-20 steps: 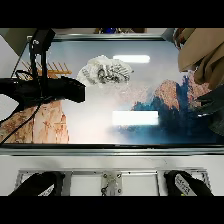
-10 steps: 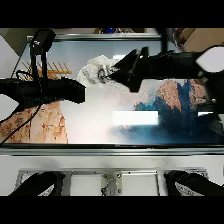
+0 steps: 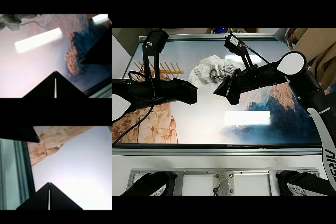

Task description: Fold the clothes and pants, and hang the long-sleeved shirts on hangers.

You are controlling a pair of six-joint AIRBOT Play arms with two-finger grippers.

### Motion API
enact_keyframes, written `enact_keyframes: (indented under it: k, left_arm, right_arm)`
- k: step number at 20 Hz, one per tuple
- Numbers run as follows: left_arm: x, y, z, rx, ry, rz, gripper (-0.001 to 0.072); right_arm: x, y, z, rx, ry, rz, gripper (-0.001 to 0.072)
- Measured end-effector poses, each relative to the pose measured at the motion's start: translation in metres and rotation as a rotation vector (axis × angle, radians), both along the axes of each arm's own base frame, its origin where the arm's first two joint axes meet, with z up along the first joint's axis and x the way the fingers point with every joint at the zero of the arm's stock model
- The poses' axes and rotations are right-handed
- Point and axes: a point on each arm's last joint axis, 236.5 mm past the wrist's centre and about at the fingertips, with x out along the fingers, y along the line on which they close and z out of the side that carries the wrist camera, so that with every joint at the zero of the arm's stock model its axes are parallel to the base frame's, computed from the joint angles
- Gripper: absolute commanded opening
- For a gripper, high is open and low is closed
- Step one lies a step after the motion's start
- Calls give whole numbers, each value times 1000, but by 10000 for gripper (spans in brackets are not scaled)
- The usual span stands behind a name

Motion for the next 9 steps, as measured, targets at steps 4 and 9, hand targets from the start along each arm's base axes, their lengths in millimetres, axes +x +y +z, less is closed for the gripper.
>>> enact_keyframes:
  k: [4, 9]
  left_arm:
    - [0, 0, 0, 1, 1, 0, 21]
    - [0, 0, 0, 1, 1, 0, 21]
  right_arm:
    - [-4, 0, -3, -8, 13, 14, 36]
    - [-5, 0, -4, -11, 19, 18, 36]
